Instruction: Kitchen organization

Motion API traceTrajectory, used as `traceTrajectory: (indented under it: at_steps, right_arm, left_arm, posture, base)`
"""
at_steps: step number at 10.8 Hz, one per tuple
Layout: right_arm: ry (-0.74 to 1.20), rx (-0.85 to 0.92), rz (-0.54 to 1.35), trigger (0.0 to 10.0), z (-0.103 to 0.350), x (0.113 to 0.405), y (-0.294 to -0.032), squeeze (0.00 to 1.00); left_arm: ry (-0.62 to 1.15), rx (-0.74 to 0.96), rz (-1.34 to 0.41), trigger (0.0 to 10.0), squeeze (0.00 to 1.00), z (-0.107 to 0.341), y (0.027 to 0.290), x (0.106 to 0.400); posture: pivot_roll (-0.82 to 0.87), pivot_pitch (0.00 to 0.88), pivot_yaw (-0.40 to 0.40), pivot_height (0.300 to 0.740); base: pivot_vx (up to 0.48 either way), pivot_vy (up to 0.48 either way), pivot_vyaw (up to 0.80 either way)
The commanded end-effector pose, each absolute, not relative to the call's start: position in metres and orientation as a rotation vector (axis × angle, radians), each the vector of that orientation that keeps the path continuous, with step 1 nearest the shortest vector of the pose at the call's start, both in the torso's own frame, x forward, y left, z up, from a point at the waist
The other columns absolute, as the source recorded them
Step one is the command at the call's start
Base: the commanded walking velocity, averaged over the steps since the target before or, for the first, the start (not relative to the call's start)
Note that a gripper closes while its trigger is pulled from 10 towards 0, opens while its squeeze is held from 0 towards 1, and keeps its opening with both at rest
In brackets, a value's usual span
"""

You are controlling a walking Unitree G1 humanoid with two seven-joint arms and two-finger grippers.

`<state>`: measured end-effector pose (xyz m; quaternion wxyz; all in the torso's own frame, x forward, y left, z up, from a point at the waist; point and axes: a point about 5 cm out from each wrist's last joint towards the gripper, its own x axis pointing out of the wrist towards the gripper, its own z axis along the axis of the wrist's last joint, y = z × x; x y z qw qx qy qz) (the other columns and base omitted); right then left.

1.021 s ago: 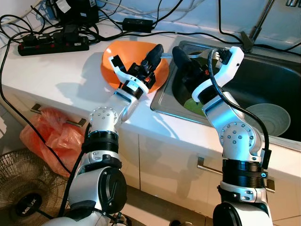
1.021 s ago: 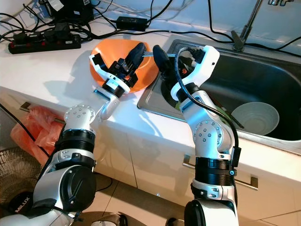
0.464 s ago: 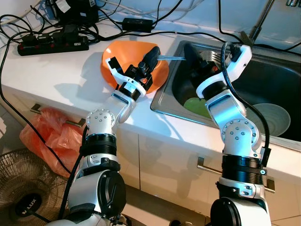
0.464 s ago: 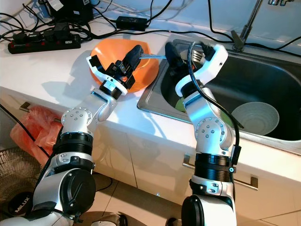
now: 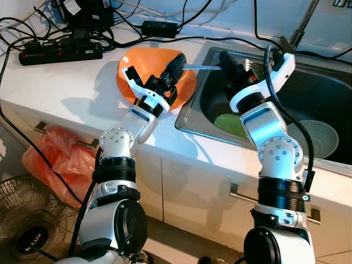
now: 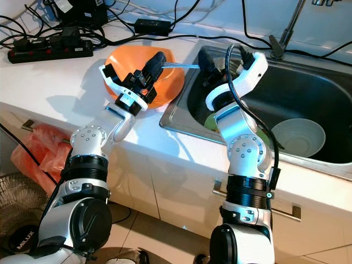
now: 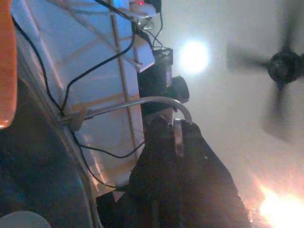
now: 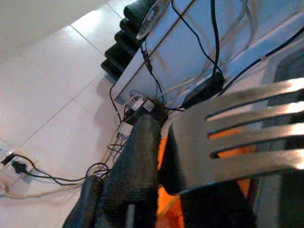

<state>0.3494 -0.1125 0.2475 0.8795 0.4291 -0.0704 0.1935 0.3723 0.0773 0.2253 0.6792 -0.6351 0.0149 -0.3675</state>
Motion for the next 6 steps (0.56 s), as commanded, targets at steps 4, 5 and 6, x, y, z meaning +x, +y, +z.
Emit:
traceTrajectory:
  at_steps: [4,5,6]
  right_arm:
    - [-0.146,0.947,0.355,0.0,0.248,0.353,-0.117,0.0]
    - [-0.148,0.952,0.346,0.0,0.248,0.354,-0.119,0.0]
    - [-0.15,0.956,0.337,0.0,0.248,0.355,-0.121,0.0]
  left_arm:
    - [0.075,-1.358,-0.797,9.5,0.7,0.219,0.067,0.371]
    - [0.095,-1.325,-0.775,10.0,1.0,0.216,0.065,0.372]
    - [0.107,-1.29,-0.77,10.0,1.0,0.213,0.064,0.372]
  posture:
    - [0.09,0.073,0.003,0.74]
    - [0.09,0.072,0.005,0.74]
    - [0.09,0.069,0.006,0.74]
  base:
    - [0.0,0.0,0.0]
    - [0.0,0.0,0.0]
    - [0.0,0.0,0.0]
